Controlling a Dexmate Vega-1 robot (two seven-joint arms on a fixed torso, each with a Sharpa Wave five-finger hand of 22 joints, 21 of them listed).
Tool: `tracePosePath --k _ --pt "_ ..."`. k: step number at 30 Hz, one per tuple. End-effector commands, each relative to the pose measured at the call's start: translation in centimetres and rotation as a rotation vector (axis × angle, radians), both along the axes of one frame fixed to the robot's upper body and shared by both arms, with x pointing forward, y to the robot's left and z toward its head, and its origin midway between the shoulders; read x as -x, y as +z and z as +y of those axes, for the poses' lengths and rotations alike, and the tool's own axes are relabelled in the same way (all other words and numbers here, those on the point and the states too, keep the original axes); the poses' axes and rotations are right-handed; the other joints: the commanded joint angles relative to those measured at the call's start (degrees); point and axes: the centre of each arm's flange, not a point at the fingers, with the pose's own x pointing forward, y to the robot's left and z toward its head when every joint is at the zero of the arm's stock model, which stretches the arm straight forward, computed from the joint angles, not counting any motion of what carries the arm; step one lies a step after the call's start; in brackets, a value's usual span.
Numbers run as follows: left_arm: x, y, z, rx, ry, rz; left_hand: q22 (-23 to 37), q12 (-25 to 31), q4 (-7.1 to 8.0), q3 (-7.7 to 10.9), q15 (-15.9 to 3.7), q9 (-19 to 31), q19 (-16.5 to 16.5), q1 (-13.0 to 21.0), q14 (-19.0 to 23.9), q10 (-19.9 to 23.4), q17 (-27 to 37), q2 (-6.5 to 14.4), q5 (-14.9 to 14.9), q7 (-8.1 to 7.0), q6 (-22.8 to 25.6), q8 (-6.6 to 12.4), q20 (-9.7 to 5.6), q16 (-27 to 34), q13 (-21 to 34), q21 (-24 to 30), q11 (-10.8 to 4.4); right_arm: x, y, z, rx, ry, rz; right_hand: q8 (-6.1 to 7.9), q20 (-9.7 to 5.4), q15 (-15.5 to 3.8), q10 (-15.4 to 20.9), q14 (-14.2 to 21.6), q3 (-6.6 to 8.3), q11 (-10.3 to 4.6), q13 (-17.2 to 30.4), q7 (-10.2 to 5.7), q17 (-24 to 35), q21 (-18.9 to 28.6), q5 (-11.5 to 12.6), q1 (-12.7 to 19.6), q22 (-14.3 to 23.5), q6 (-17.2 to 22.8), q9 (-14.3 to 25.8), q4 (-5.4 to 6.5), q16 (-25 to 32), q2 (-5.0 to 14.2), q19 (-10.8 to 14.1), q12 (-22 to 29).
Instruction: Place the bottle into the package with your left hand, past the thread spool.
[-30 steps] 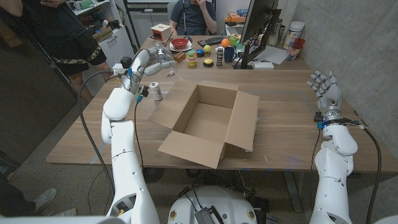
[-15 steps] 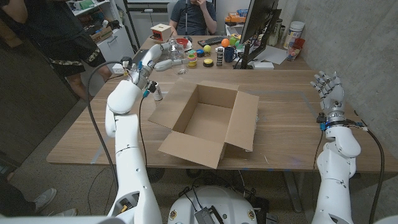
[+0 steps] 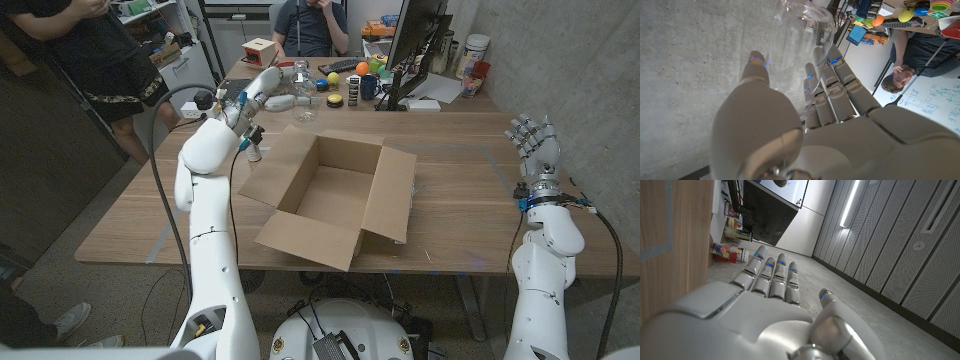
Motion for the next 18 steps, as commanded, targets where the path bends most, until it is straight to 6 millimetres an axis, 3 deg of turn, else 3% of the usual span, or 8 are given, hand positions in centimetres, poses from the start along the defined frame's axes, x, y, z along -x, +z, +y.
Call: tracePosePath --k 1,18 --pt "0.6 0.7 -2.7 -0.146 0.037 -0.019 0.09 0.04 -0.05 2.42 -7.22 0.08 0.44 7.95 2.77 6.15 0.29 6.89 -0.06 -6.84 19.87 -0.22 -3.47 0.20 0.22 -0.05 -6.21 -0.1 0.0 0.0 -0.001 0.003 -0.011 0.36 -0.20 0.00 0.64 0.45 -0.05 -0.08 0.14 0.10 0.18 -0.16 0.20 -0.50 0.14 0.33 0.08 -0.08 0.28 -0.09 0.34 0.20" --pt "0.8 0.3 -5.2 -0.360 0.091 0.001 0.13 -0.05 -0.39 2.66 -7.31 0.16 0.22 8.99 2.58 5.89 0.40 6.71 -0.14 -7.27 19.89 -0.69 -3.56 0.17 0.26 -0.10 -6.21 -0.5 0.2 0.1 -0.007 0.004 -0.015 0.33 -0.32 0.01 0.78 0.42 -0.15 0.02 0.14 0.15 0.19 -0.30 0.21 -0.58 0.14 0.29 0.08 -0.06 0.27 -0.13 0.35 0.24"
